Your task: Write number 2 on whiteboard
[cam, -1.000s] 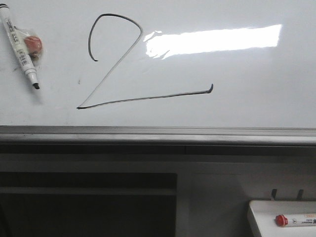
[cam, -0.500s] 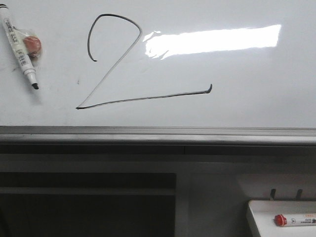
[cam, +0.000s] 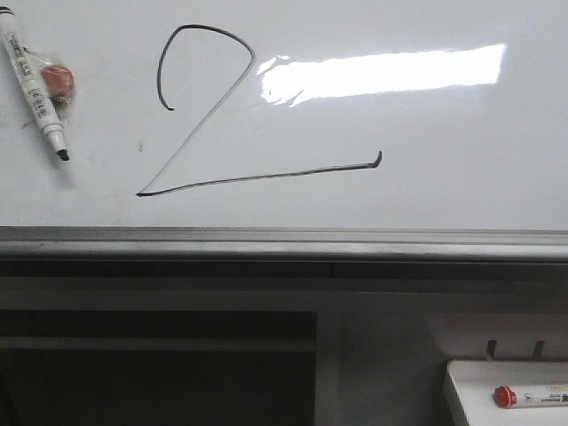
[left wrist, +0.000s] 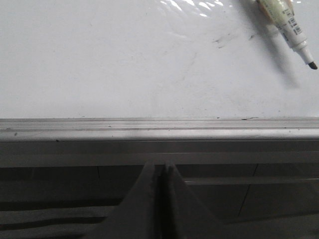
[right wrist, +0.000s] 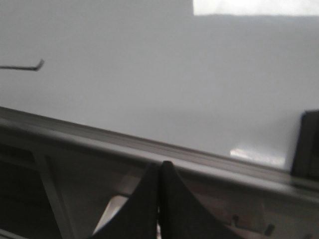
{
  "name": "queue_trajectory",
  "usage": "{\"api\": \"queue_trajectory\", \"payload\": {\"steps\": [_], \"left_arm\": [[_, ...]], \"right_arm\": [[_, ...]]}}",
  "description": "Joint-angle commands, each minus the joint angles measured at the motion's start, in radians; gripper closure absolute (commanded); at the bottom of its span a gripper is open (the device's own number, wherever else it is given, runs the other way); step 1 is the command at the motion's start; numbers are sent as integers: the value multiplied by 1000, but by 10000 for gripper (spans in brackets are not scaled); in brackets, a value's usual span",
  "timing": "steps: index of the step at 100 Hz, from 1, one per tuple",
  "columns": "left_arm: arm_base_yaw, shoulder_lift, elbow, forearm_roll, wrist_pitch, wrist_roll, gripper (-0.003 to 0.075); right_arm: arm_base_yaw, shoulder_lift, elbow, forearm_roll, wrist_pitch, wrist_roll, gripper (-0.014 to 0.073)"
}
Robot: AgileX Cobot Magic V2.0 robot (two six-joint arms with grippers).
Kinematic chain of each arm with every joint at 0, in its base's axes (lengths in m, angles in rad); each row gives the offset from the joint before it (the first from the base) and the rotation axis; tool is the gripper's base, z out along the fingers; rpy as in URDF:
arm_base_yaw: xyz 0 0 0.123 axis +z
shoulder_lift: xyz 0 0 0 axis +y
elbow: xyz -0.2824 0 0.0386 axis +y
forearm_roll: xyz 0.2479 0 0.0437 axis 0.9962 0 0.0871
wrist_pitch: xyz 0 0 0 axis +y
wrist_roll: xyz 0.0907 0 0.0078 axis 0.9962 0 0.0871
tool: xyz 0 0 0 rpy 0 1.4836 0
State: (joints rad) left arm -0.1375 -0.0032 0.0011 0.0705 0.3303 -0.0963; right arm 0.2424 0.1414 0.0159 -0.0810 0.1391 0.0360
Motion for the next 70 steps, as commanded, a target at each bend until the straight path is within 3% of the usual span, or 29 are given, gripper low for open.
{"api": "queue_trajectory", "payload": {"steps": [1, 14, 70], "left_arm": [[2, -26, 11, -7, -60, -2, 741], [2, -26, 11, -7, -60, -2, 741], [2, -26, 11, -7, -60, -2, 741]], "right_arm": [[-24, -29, 23, -25, 52, 25, 665], [-25, -142, 23, -55, 171, 25, 665], [-26, -172, 23, -55, 160, 25, 665]]}}
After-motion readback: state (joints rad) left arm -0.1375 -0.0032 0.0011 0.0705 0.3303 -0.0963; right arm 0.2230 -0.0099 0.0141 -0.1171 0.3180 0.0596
